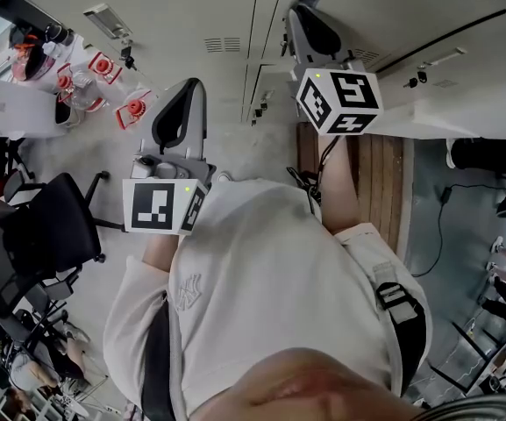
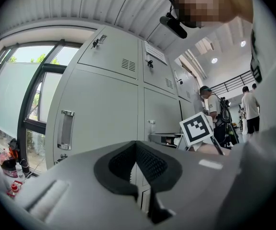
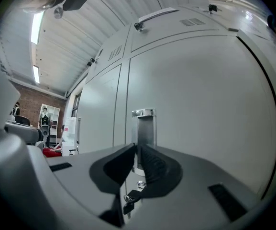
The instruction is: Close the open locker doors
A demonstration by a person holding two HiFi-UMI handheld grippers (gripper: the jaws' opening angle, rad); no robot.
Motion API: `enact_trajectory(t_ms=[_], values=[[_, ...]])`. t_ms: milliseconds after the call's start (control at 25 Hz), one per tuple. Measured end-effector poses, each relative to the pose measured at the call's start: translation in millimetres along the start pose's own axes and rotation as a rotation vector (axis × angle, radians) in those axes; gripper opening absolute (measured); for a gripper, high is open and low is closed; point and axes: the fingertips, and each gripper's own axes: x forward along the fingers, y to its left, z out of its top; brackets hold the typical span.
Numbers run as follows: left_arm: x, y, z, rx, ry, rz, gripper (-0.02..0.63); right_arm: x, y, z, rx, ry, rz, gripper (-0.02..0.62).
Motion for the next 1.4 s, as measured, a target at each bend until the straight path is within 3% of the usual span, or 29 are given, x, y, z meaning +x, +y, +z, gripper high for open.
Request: enact_trajectory(t_ms=[240, 560, 1000, 1400], values=[[-7, -14, 4, 0.006, -0.005, -0.006, 0.002, -30, 0, 21, 0.006, -0.058, -0.016, 0.023], [-17, -49, 2, 0.017, 0.006, -0.025, 0.002, -114, 17, 36, 0.012, -0.106, 0.059, 0.021], [-22, -111, -24, -0.005, 0.038, -0.079, 0.002, -210, 24, -35, 0.082, 0.054, 0.087, 0.021], [-21, -131, -27, 0.004, 0.048, -0.078, 0.002, -225, 22, -43, 0.117, 0.057, 0.107, 0.021]])
